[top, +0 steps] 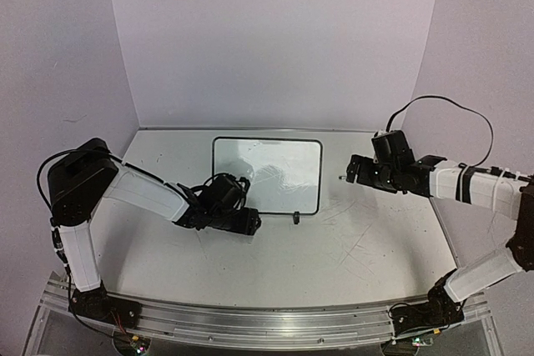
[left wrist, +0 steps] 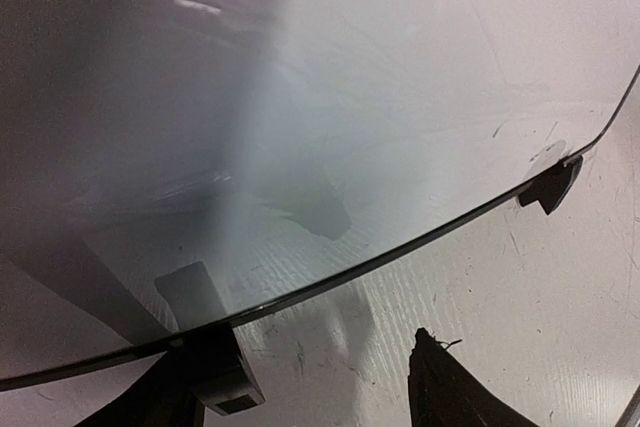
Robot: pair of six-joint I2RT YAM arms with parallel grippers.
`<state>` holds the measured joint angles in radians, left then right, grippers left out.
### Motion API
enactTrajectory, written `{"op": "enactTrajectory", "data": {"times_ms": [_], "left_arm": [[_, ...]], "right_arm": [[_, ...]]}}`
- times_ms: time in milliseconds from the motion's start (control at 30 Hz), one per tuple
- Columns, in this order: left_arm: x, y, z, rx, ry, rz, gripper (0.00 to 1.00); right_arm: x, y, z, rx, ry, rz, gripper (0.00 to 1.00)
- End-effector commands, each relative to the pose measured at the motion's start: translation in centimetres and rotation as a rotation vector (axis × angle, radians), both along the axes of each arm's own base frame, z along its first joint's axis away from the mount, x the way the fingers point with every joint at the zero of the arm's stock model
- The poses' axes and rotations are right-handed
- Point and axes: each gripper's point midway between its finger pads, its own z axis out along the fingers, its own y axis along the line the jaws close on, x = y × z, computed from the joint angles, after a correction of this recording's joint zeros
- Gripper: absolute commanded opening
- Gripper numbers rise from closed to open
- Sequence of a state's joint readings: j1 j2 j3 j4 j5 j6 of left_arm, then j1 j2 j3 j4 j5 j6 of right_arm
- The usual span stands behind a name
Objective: Write a sentence on the whiteboard
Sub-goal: Move the whiteboard to the center of the board, then pick up the whiteboard marker from the center of the board.
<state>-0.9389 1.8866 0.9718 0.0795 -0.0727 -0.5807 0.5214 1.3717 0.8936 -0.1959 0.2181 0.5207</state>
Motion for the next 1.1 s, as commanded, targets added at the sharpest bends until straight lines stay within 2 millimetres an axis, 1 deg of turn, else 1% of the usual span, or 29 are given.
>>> {"op": "enactTrajectory", "data": {"times_ms": [0,67,167,200,233,267,300,333,400,467,500,567,667,700,733,800,933,1067], "left_arm": [[-1.9,-3.0,1.7,-0.084,0.008,-0.083,0.72],[-2.5,-3.0,1.8,-0.086,0.009,-0.093,0.73],[-2.9,-1.9,2.1,-0.080,0.002,-0.077,0.78],[-3.1,-1.4,2.2,-0.076,0.000,-0.074,0.80],[-3.4,-0.9,2.5,-0.076,-0.006,-0.075,0.82],[-3.6,-0.4,2.9,-0.079,-0.014,-0.076,0.84],[-3.9,0.0,3.5,-0.086,-0.027,-0.080,0.86],[-4.1,0.3,4.3,-0.099,-0.041,-0.084,0.88],[-4.6,1.1,5.4,-0.109,-0.066,-0.094,0.89],[-4.9,2.0,7.3,-0.137,-0.106,-0.096,0.91],[-5.1,2.4,7.8,-0.142,-0.122,-0.098,0.91],[-5.2,3.1,9.9,-0.173,-0.168,-0.095,0.92],[-5.2,4.1,12.3,-0.205,-0.232,-0.074,0.93],[-5.1,4.4,12.8,-0.206,-0.253,-0.072,0.93],[-5.0,4.7,13.6,-0.214,-0.277,-0.065,0.93],[-4.7,5.1,14.8,-0.213,-0.323,-0.056,0.93],[-4.3,5.7,16.6,-0.207,-0.388,-0.052,0.93],[-4.2,6.0,17.2,-0.201,-0.414,-0.051,0.93]], "right_arm": [[3.0,-1.9,2.0,0.054,-0.056,-0.259,0.98],[4.3,-2.1,1.6,0.077,-0.052,-0.339,0.98],[6.2,-2.3,1.0,0.098,-0.043,-0.437,0.98],[6.8,-2.4,0.4,0.100,-0.032,-0.466,0.98],[7.4,-2.6,-0.7,0.088,-0.008,-0.494,0.98],[8.0,-2.5,-1.5,0.087,0.008,-0.507,0.98],[8.6,-2.4,-1.7,0.088,0.017,-0.517,0.98],[9.1,-2.4,-2.3,0.084,0.034,-0.532,0.98],[10.1,-2.7,-4.1,0.062,0.071,-0.553,0.98],[11.0,-2.9,-5.4,0.042,0.100,-0.562,0.97],[11.5,-3.0,-6.1,0.036,0.117,-0.565,0.97],[12.1,-3.4,-7.6,0.025,0.158,-0.566,0.94],[12.8,-3.7,-9.1,-0.005,0.194,-0.576,0.90],[13.0,-3.8,-9.7,-0.018,0.208,-0.577,0.89],[13.2,-3.9,-9.9,-0.031,0.219,-0.577,0.89],[13.4,-4.2,-10.9,-0.063,0.242,-0.591,0.89],[14.1,-4.4,-12.6,-0.060,0.287,-0.610,0.88],[14.0,-5.0,-14.2,-0.030,0.333,-0.653,0.85]]}}
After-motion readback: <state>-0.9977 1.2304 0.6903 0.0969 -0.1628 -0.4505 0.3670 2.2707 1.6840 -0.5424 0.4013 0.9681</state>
